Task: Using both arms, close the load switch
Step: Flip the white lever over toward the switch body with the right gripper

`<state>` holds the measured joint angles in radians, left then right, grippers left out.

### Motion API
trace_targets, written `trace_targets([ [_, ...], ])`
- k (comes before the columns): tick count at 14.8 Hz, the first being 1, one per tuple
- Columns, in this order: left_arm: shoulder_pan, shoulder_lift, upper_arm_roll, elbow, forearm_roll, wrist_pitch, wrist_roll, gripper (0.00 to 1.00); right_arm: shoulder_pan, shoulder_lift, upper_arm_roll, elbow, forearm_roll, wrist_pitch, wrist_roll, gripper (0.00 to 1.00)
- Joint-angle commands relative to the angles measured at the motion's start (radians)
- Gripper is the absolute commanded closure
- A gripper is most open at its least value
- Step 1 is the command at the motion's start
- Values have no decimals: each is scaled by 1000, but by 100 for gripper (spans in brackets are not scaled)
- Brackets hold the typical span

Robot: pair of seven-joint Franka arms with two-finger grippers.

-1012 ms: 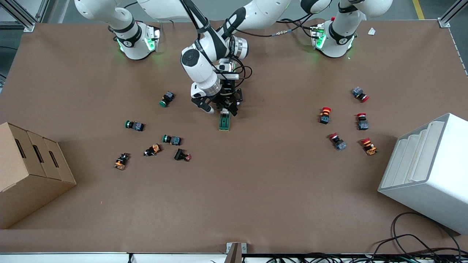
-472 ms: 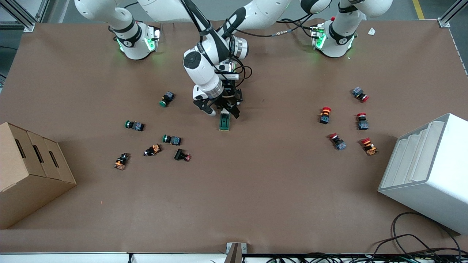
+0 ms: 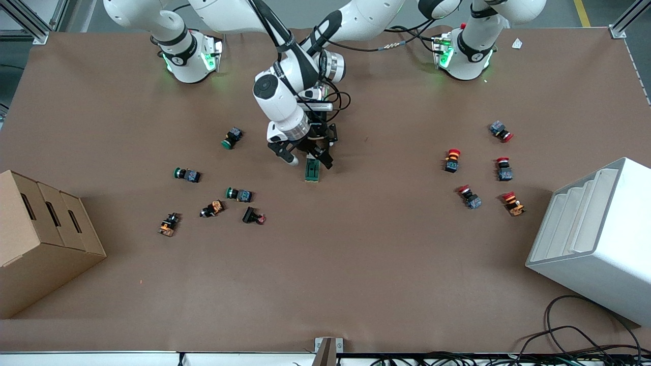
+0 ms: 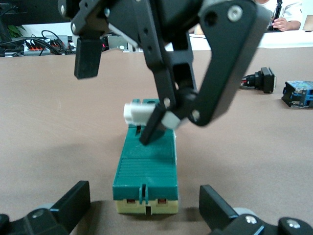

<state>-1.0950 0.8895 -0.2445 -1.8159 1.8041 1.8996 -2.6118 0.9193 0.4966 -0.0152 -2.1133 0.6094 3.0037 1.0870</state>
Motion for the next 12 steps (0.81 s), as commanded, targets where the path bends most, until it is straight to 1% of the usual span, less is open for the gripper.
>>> trace_targets([
  [1, 15, 45, 4, 35, 8, 12, -19, 0, -23, 10, 0, 42, 20, -8, -12, 0],
  [4, 15, 46, 4, 35, 8, 12, -36, 0, -43, 10, -3, 87, 20, -78, -12, 0],
  [7, 15, 51, 4, 37, 9, 12, -36, 0, -63, 10, -3, 105, 20, -95, -13, 0],
  [10, 15, 51, 4, 37, 9, 12, -34, 0, -82, 10, -5, 137, 16, -153, -15, 0],
  [12, 15, 52, 5, 38, 9, 13, -34, 0, -88, 11, -5, 141, 10, -157, -18, 0],
])
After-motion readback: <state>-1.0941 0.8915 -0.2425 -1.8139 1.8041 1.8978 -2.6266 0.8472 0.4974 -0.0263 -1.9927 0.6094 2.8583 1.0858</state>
